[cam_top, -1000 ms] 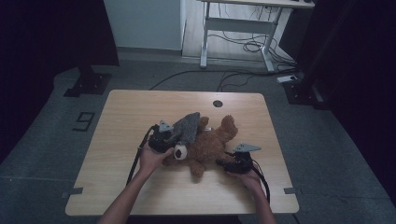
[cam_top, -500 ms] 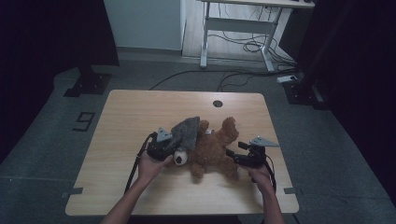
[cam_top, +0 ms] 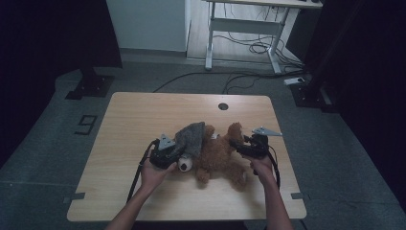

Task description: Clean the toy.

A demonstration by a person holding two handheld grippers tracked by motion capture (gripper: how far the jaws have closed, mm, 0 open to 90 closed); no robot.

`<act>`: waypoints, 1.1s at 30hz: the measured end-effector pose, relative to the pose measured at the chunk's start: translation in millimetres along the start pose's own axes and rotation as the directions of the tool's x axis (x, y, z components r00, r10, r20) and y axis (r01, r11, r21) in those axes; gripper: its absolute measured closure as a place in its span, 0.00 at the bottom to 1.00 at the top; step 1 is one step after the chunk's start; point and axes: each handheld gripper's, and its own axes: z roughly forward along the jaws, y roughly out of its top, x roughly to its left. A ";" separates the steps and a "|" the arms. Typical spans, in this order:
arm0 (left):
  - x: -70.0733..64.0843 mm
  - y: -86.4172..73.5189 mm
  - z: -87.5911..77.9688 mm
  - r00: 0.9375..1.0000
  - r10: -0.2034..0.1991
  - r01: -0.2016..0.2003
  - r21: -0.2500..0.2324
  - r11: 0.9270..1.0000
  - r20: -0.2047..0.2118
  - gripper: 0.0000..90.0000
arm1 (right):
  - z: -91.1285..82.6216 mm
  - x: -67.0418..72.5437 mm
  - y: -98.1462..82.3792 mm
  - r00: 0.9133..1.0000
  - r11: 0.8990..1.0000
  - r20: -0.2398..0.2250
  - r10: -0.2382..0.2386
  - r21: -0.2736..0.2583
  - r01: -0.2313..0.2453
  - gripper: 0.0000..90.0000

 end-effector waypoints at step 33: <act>22.0 50.2 -16.9 0.996 -0.074 0.074 -0.010 0.997 0.041 0.84 | -16.5 1.4 -64.1 0.994 0.994 -0.027 -0.109 0.005 0.109 0.78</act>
